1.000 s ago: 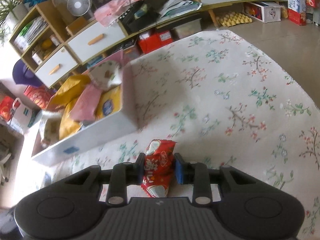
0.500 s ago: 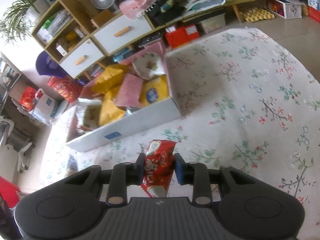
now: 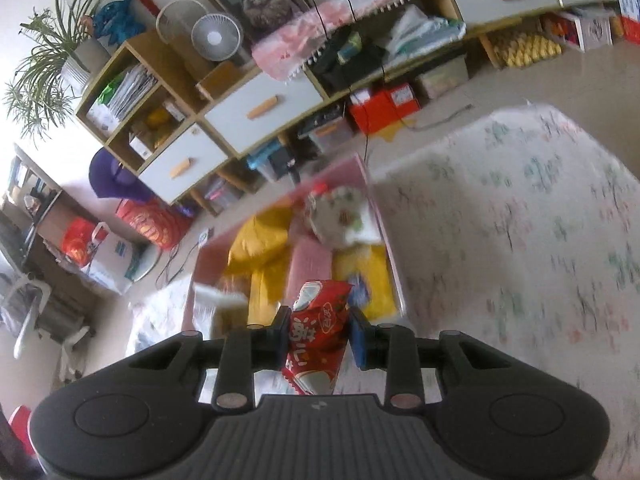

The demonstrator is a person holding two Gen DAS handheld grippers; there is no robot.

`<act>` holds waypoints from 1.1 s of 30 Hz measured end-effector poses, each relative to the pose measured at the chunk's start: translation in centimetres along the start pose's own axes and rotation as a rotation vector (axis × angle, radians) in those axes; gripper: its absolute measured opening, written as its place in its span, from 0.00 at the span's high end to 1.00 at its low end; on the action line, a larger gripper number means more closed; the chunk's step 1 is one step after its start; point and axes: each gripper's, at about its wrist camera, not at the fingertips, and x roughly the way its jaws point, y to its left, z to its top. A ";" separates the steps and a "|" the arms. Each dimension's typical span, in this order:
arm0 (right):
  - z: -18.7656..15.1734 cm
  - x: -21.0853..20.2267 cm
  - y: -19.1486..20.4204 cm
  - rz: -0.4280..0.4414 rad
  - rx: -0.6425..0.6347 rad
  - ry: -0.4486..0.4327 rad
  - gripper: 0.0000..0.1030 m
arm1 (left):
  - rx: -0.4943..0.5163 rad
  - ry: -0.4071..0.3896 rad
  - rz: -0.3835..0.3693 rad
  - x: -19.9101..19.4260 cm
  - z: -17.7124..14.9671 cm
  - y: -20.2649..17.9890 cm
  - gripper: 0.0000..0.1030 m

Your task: Organize snacks

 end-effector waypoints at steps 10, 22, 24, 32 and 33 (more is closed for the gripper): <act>0.9 2.7 -2.2 0.030 -0.015 -0.027 0.86 | 0.030 -0.003 0.049 7.1 4.1 0.3 0.83; 0.6 3.1 -1.3 -0.024 -0.130 -0.042 0.67 | 0.112 0.047 0.063 10.5 4.0 0.0 0.74; 0.6 2.9 -1.3 -0.011 -0.121 -0.040 0.57 | 0.122 0.042 0.058 9.9 3.9 -0.2 0.64; 0.3 0.6 -0.3 0.001 -0.114 -0.067 0.32 | 0.151 0.008 0.041 5.3 3.3 -1.8 0.21; 0.2 0.2 -0.2 -0.002 -0.115 -0.072 0.27 | 0.159 0.017 0.042 4.6 3.1 -2.0 0.18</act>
